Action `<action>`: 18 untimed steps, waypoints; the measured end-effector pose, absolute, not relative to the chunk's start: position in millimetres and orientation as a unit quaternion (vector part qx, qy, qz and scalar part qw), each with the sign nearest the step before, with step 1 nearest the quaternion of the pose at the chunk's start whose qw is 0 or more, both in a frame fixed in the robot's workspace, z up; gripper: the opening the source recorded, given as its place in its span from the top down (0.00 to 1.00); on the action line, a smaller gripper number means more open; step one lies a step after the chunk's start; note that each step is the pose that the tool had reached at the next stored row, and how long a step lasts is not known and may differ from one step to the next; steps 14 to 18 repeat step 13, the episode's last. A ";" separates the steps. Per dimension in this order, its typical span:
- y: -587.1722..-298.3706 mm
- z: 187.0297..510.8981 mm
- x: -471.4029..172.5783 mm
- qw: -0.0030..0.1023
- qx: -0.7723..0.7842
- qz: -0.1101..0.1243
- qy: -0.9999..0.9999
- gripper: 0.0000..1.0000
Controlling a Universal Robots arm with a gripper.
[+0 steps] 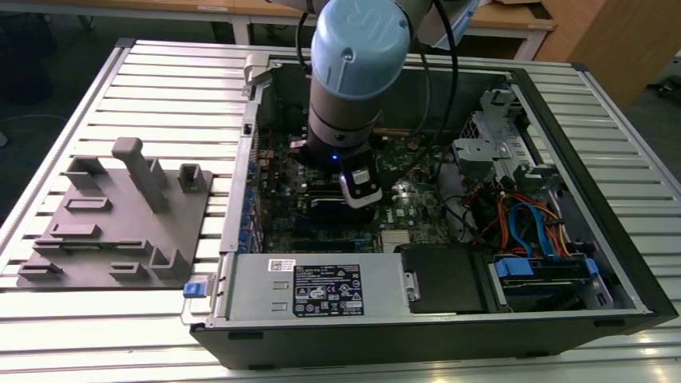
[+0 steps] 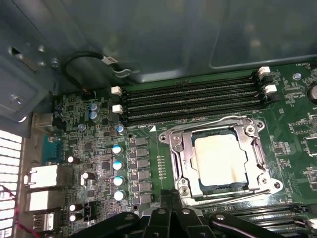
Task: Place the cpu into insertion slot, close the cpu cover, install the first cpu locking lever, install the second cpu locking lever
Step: 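Install the second cpu locking lever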
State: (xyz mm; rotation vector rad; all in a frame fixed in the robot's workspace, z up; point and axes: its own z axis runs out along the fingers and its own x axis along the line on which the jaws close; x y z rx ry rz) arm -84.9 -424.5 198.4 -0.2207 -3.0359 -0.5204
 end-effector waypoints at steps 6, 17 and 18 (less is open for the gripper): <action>-424.5 206.1 -85.5 0.027 -0.071 -0.169 -0.983 0.90; -424.5 206.2 -85.5 0.027 -0.071 -0.170 -0.982 0.90; -424.5 206.2 -85.5 0.027 -0.071 -0.170 -0.982 0.90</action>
